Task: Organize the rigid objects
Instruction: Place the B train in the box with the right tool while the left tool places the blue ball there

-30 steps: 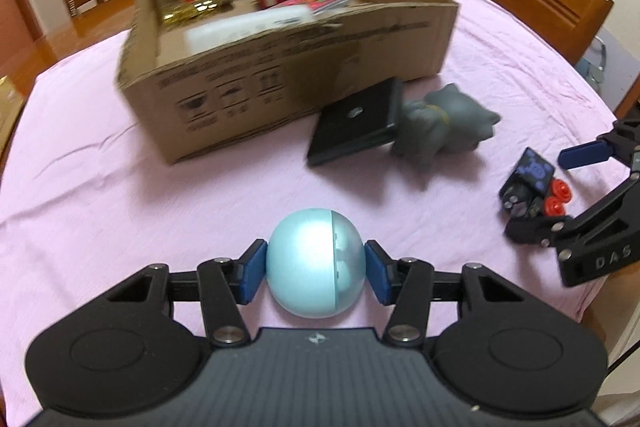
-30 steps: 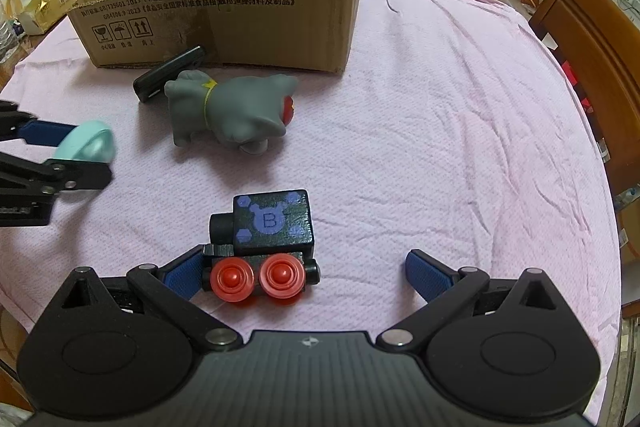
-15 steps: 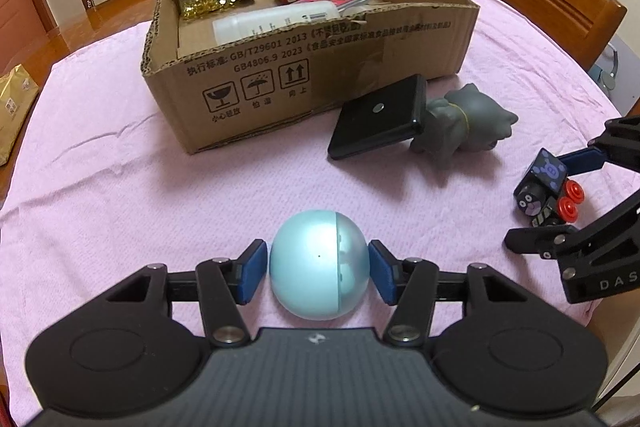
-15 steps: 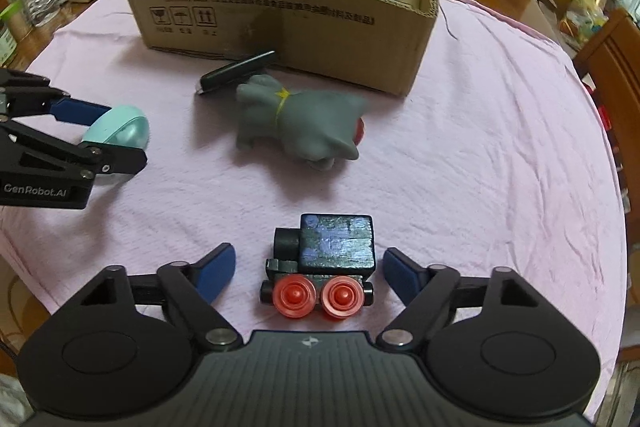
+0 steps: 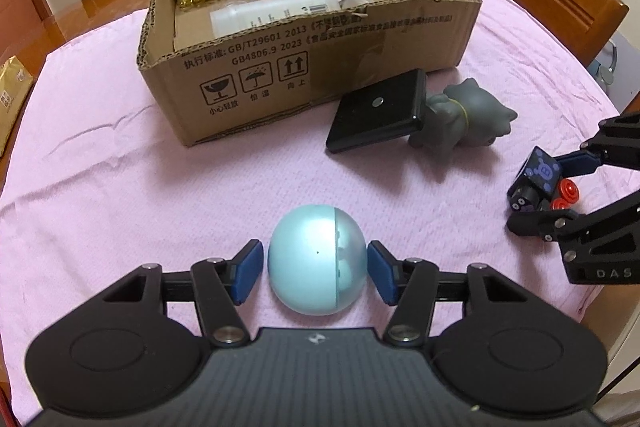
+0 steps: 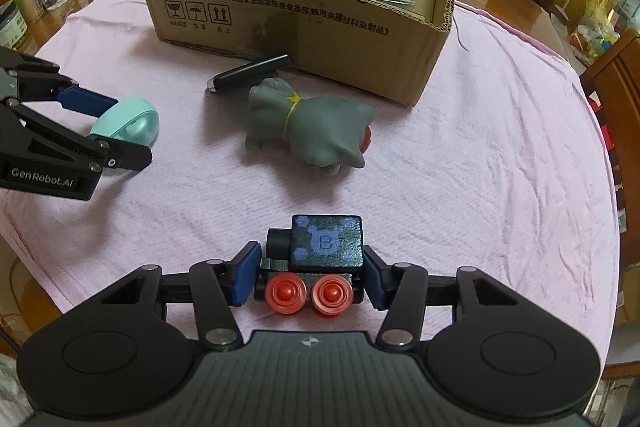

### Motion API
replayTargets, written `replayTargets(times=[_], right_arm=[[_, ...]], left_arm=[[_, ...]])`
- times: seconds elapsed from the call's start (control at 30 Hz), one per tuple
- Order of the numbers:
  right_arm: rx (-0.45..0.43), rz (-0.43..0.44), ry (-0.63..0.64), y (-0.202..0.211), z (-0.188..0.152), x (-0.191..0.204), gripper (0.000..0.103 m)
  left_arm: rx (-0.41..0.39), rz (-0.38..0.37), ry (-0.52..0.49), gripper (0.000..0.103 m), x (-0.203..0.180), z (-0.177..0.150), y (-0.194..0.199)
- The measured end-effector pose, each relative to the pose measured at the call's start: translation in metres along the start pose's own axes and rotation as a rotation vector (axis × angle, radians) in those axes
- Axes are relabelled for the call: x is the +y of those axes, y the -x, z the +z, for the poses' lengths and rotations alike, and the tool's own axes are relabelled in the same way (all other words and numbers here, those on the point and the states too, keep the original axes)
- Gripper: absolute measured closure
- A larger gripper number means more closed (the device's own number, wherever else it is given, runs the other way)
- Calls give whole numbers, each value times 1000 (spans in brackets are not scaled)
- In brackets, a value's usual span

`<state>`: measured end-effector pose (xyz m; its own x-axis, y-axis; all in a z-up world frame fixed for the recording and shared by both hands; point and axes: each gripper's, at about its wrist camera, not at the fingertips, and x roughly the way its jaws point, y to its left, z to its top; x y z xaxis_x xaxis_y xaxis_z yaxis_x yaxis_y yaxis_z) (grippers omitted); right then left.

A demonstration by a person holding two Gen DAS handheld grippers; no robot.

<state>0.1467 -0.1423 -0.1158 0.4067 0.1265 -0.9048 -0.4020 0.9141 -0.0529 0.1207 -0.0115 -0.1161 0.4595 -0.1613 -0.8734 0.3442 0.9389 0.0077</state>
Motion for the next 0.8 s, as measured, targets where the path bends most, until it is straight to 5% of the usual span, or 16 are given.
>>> replayTargets(times=[0.43,0.8], right_arm=[[15,-2,-5,1,3,0,45],[6,36,81,24,12,-6,45]], left_arm=[[27,-18,41,51,2,5,-1],[38,-66,-73,51,4,14,22]])
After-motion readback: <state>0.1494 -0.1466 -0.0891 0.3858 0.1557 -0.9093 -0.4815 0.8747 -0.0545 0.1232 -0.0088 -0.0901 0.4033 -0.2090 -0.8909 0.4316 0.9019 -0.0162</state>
